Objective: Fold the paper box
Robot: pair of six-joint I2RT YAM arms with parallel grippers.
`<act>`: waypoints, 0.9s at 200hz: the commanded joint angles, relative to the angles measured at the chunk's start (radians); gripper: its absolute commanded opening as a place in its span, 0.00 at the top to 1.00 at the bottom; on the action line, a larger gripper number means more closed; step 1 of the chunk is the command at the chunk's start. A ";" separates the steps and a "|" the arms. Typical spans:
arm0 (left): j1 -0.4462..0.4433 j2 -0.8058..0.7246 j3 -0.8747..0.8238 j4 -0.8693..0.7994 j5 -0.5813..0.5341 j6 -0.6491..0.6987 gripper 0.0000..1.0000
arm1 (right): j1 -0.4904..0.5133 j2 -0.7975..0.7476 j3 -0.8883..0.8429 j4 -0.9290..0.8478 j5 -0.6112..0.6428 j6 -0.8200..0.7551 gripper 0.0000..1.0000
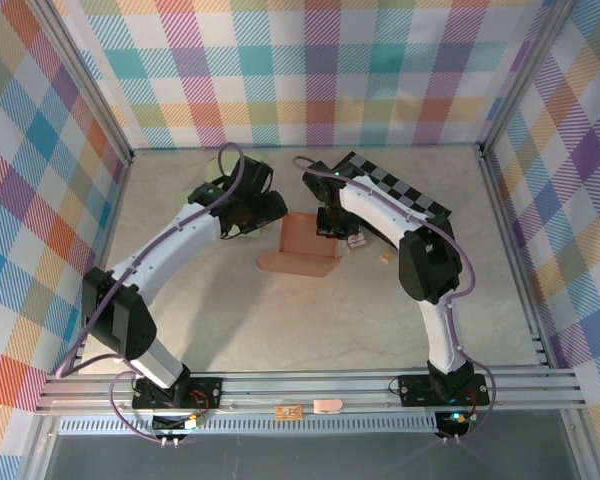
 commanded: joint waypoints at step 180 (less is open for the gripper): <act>0.068 -0.282 -0.079 -0.230 0.149 0.103 0.44 | -0.002 -0.107 -0.490 0.457 -0.556 1.175 1.00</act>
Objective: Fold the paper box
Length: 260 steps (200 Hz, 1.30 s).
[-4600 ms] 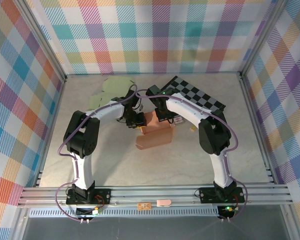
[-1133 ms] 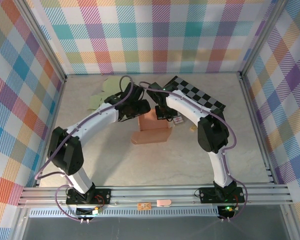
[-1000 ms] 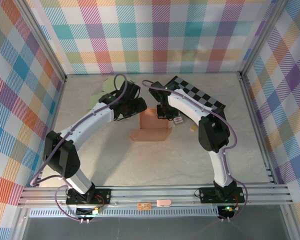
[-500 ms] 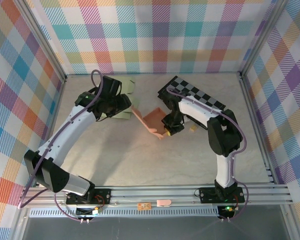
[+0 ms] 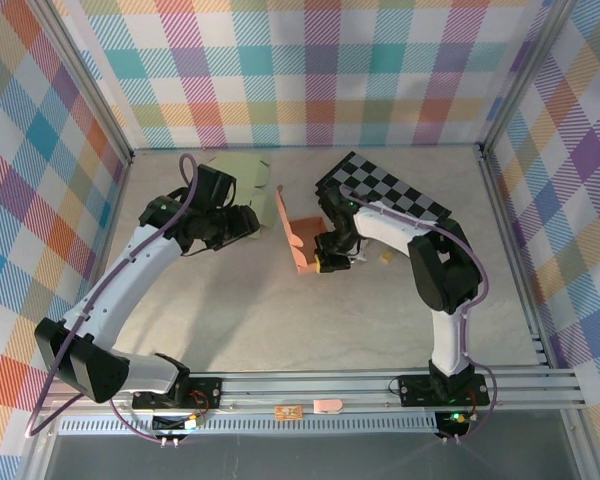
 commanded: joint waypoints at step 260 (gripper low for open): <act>-0.001 -0.121 -0.015 -0.014 0.013 0.140 0.41 | -0.031 -0.093 0.495 -0.213 0.138 -0.969 0.19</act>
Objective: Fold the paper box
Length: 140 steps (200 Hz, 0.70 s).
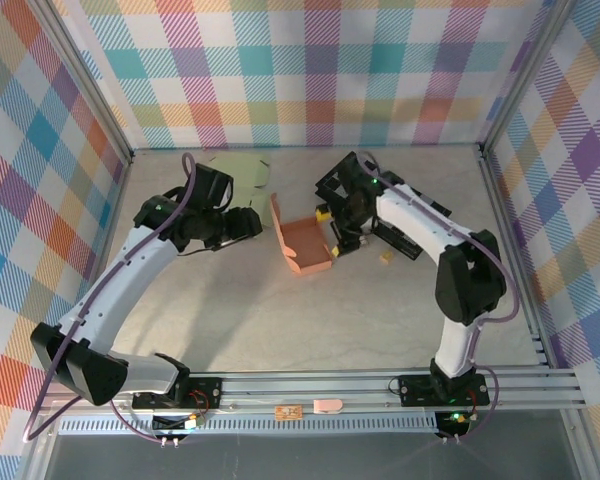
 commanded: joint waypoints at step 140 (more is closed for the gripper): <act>0.000 -0.289 -0.298 0.120 -0.069 0.035 0.44 | 0.205 0.442 0.744 -0.414 -0.040 -0.891 0.76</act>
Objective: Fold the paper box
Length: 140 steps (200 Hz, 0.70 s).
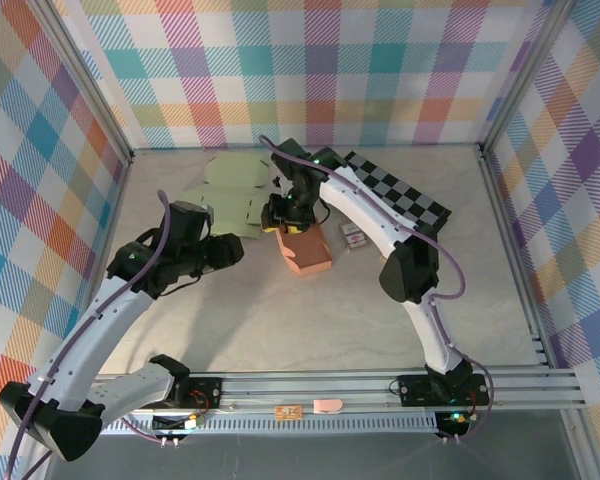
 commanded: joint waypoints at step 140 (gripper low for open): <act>0.000 -0.014 0.005 0.004 0.012 0.038 0.45 | 0.021 -0.322 -0.220 -0.068 0.435 1.313 1.00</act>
